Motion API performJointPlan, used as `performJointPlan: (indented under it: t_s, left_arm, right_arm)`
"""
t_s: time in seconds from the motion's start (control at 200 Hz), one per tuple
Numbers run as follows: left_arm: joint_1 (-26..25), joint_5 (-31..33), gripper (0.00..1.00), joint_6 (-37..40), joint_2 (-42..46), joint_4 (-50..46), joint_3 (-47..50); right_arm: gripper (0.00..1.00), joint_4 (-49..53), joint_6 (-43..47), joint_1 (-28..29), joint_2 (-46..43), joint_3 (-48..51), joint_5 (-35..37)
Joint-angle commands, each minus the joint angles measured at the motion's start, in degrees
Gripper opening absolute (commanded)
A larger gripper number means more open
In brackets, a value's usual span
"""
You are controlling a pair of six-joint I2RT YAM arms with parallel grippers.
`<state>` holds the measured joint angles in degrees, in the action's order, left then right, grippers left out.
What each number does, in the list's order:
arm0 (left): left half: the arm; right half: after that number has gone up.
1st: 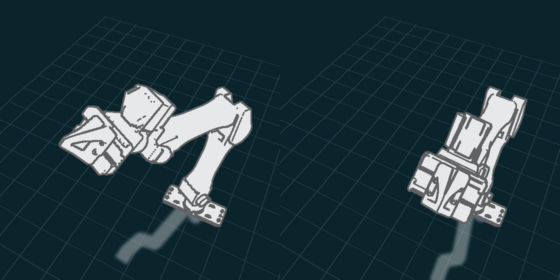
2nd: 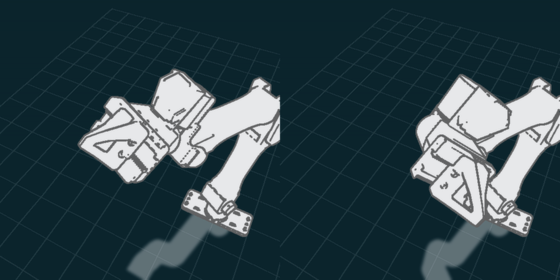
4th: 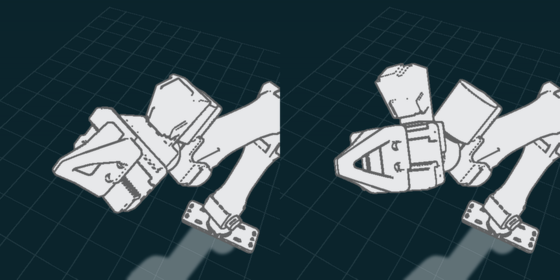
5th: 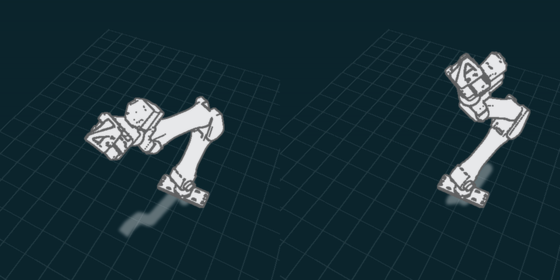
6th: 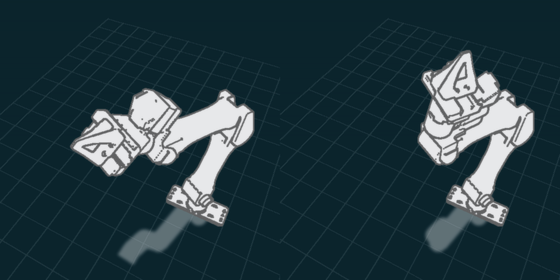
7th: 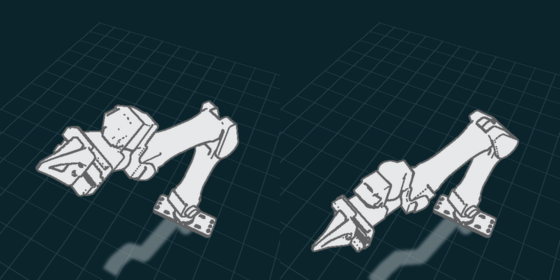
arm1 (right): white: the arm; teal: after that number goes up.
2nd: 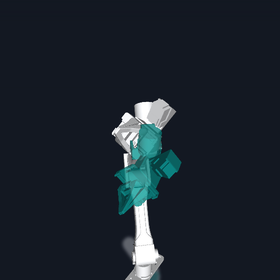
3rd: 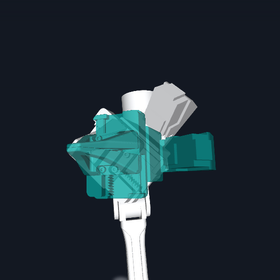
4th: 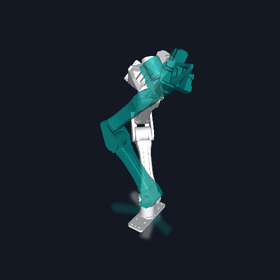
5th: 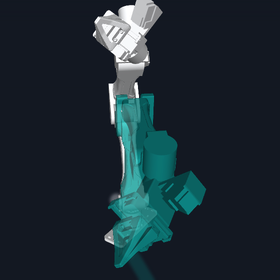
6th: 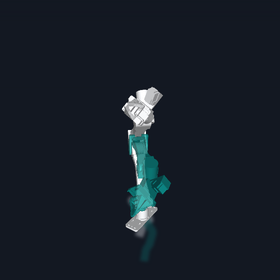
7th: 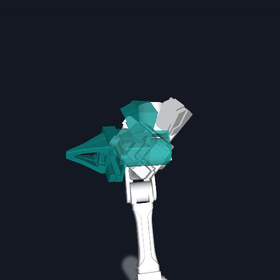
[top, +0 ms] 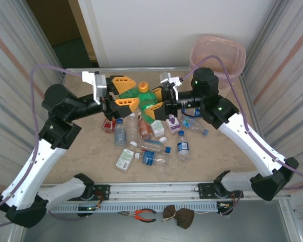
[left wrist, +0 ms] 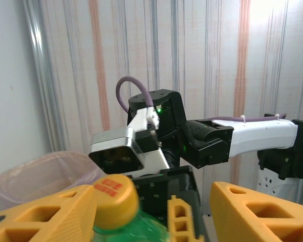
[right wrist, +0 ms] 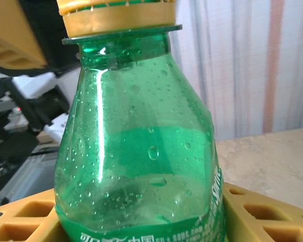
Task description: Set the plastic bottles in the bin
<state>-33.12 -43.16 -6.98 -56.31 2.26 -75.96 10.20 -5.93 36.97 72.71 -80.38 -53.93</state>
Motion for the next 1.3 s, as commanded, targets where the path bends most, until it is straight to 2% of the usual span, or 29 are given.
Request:
performJointPlan:
  t_s: [0.0, 0.24, 0.431, 0.716, 0.786, 1.122, 1.292]
  left_arm:
    - [-0.1, 3.7, 0.61, 3.3, 1.8, -3.0, 1.2]
    - [-0.1, 10.6, 0.6, 4.6, 2.4, -6.9, 4.5]
    - [-0.2, 15.5, 0.6, 5.9, 1.8, -11.3, 5.9]
    - [-0.2, 16.9, 0.6, 6.2, 1.1, -13.2, 7.3]
    - [-0.1, 17.1, 0.59, 6.2, 1.0, -13.1, 7.7]
    - [-0.1, 17.3, 0.58, 6.3, 0.4, -13.6, 8.4]
    - [-0.1, 17.9, 0.58, 6.3, 0.3, -13.1, 9.1]
  right_arm:
    - [0.48, 0.3, -2.3, -2.6, -0.5, -2.7, 3.8]
    - [0.47, 4.7, -6.0, -11.3, 2.5, -8.3, 10.9]
    - [0.48, 9.3, -10.2, -19.9, 6.4, -14.3, 20.6]
    - [0.44, 17.7, -16.1, -32.7, 16.8, -26.5, 27.7]
    - [0.44, 22.1, -16.6, -35.0, 20.7, -32.8, 31.0]
    - [0.44, 44.9, -15.1, -39.5, 42.1, -61.2, 43.1]
    - [0.44, 49.5, -14.2, -39.8, 48.4, -64.9, 46.6]
